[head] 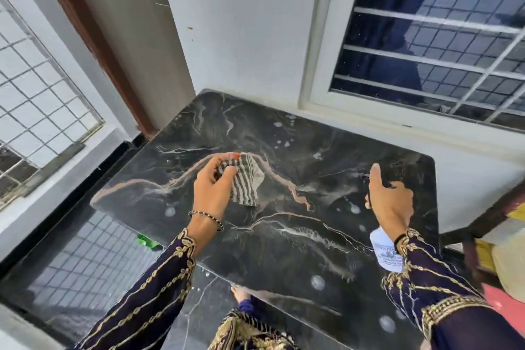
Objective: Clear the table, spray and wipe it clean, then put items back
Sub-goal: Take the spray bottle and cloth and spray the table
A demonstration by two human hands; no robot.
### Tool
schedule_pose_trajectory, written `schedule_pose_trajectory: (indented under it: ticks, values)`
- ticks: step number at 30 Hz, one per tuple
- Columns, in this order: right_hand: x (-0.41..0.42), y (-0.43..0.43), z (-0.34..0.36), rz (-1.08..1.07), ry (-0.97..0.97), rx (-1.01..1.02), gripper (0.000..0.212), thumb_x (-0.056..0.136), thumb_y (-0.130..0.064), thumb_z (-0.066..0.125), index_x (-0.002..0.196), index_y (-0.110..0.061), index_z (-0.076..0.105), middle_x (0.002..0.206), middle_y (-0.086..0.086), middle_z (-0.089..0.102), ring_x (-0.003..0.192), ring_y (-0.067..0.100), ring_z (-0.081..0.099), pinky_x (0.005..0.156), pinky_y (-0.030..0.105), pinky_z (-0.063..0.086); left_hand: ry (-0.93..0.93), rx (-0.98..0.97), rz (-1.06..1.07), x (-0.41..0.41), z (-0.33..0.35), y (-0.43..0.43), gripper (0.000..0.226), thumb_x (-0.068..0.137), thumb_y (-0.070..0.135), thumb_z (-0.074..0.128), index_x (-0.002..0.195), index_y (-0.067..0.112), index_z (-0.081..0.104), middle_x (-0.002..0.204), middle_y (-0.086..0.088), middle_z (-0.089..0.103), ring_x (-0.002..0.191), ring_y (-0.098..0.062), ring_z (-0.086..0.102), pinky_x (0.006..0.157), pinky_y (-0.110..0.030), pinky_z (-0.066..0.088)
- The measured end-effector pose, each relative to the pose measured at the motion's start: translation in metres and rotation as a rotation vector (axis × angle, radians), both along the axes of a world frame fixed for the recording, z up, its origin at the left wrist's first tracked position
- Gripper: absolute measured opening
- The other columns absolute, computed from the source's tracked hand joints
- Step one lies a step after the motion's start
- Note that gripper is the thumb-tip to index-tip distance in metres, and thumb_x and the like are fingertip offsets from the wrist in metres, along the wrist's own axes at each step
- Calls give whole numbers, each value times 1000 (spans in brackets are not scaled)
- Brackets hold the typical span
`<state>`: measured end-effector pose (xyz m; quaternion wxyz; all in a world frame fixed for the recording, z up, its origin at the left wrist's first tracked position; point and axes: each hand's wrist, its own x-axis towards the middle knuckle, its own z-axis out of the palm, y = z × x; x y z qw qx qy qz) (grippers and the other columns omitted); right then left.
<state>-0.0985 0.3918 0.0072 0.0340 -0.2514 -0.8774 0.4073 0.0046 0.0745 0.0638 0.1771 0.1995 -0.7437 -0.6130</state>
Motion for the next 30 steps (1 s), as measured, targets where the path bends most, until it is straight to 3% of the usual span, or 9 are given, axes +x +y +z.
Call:
schedule_pose_trajectory:
  ticks: [3, 7, 9, 13, 17, 20, 25, 28, 30]
  values:
    - [21, 1, -8, 30, -65, 22, 104, 69, -99, 24, 107, -13, 69, 104, 14, 73, 93, 32, 69, 89, 42, 53, 18, -10, 24, 17, 1, 2, 23, 87, 11, 57, 96, 27, 71, 94, 2, 74, 79, -11, 66, 80, -37, 54]
    - [50, 2, -11, 89, -40, -25, 86, 81, -85, 42, 88, -5, 72, 77, 8, 75, 52, 21, 68, 54, 31, 52, -6, 0, 50, 38, -2, 3, 23, 87, 14, 57, 95, 30, 71, 92, 7, 74, 80, -12, 67, 78, -35, 55]
    - [65, 0, -14, 78, -24, -38, 82, 81, -85, 42, 83, -8, 71, 73, 8, 75, 61, 25, 70, 70, 40, 59, -3, 26, 64, 46, -2, 5, 24, 87, 12, 57, 95, 29, 72, 91, 6, 75, 82, -13, 69, 80, -35, 56]
    - [93, -13, -16, 139, -126, 148, 89, 81, -88, 36, 115, -13, 70, 120, 16, 67, 112, 40, 62, 102, 48, 45, -5, 25, 50, 61, -4, 5, 25, 88, 9, 57, 96, 27, 72, 86, 5, 74, 76, -10, 66, 75, -34, 56]
    - [118, -11, -27, 198, -164, 60, 103, 64, -103, 33, 100, -16, 73, 105, 11, 73, 96, 35, 70, 93, 50, 55, -31, 46, 12, 82, -8, 7, 27, 90, 8, 55, 95, 29, 71, 78, 5, 73, 66, -8, 65, 65, -30, 54]
    - [141, -10, -26, 188, -127, 39, 93, 69, -99, 37, 80, -15, 74, 81, 7, 75, 73, 29, 73, 80, 44, 59, -45, 44, -6, 98, -14, 8, 27, 90, 10, 55, 96, 32, 70, 79, -5, 73, 67, -17, 64, 65, -39, 56]
    - [179, -3, -24, 179, -186, 181, 94, 73, -96, 32, 98, -15, 74, 107, 13, 69, 102, 37, 66, 98, 46, 51, -37, 58, -33, 122, -14, 19, 25, 90, 4, 53, 99, 20, 71, 77, 4, 71, 60, -1, 62, 57, -19, 51]
    - [197, 18, -28, 170, -184, 64, 96, 65, -102, 34, 83, -16, 73, 97, 15, 71, 77, 28, 72, 74, 35, 59, -23, 72, -48, 130, -11, 28, 24, 90, 0, 53, 101, 13, 70, 83, 4, 70, 65, 3, 62, 62, -12, 51]
    - [213, 29, -22, 161, -150, 34, 83, 77, -90, 45, 79, -11, 72, 82, 13, 71, 56, 20, 70, 53, 22, 51, -33, 46, -76, 133, -13, 33, 25, 88, 3, 54, 98, 19, 70, 85, 4, 72, 69, -1, 62, 67, -18, 52]
